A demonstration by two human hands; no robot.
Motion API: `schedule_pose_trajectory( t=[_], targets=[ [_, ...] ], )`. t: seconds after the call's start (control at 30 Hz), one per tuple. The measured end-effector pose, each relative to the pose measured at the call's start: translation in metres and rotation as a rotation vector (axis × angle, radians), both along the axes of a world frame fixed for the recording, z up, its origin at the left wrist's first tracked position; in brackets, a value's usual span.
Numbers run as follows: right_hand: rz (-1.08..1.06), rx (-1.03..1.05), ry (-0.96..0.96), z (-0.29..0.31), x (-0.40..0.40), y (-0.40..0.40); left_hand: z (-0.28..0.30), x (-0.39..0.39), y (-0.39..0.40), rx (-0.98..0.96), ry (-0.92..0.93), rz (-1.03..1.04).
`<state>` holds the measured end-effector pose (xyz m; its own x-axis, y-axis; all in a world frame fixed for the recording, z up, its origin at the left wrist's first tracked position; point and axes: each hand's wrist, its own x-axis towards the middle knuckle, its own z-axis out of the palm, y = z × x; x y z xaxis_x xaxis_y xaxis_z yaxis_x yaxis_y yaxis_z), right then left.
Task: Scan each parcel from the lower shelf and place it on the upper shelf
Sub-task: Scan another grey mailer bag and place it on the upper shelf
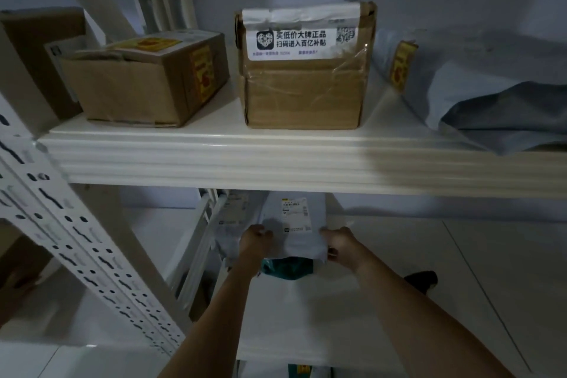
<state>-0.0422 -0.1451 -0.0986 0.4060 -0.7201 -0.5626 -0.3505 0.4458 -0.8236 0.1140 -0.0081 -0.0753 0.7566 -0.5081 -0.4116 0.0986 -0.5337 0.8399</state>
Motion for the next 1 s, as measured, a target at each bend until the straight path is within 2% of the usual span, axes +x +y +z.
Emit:
schedule_pose_trajectory(
  t=[0.2,0.27,0.37,0.47,0.57,0.63,0.7,0.9,0.97,1.0],
  targets=[
    [0.064,0.065,-0.164,0.018,-0.018,-0.003,0.005,-0.005,0.011,-0.085,0.076,-0.016],
    [0.061,0.101,-0.252,0.024,-0.027,-0.004,0.010,-0.011,0.016,-0.120,0.142,0.000],
    [0.043,0.064,-0.260,0.034,-0.041,-0.002,0.013,-0.021,0.022,-0.195,0.260,0.002],
    [0.034,0.015,-0.217,0.046,-0.062,0.002,0.024,-0.036,0.025,-0.303,0.384,-0.057],
    [0.025,0.044,-0.247,0.054,-0.091,0.006,0.042,-0.055,0.023,-0.376,0.609,-0.179],
    [0.048,0.105,-0.311,0.059,-0.111,0.009,0.045,-0.068,0.019,-0.366,0.647,-0.263],
    [0.100,0.155,-0.343,0.063,-0.128,0.010,0.038,-0.082,0.015,-0.360,0.623,-0.257],
    [0.142,0.037,-0.225,0.054,-0.151,0.001,0.018,-0.118,0.009,-0.500,0.683,-0.223],
    [-0.056,-0.078,-0.123,0.042,-0.159,-0.008,0.012,-0.122,0.009,-0.521,0.666,-0.181],
    [-0.180,-0.185,-0.007,0.030,-0.166,-0.014,0.012,-0.124,0.010,-0.526,0.650,-0.148]
  ],
)
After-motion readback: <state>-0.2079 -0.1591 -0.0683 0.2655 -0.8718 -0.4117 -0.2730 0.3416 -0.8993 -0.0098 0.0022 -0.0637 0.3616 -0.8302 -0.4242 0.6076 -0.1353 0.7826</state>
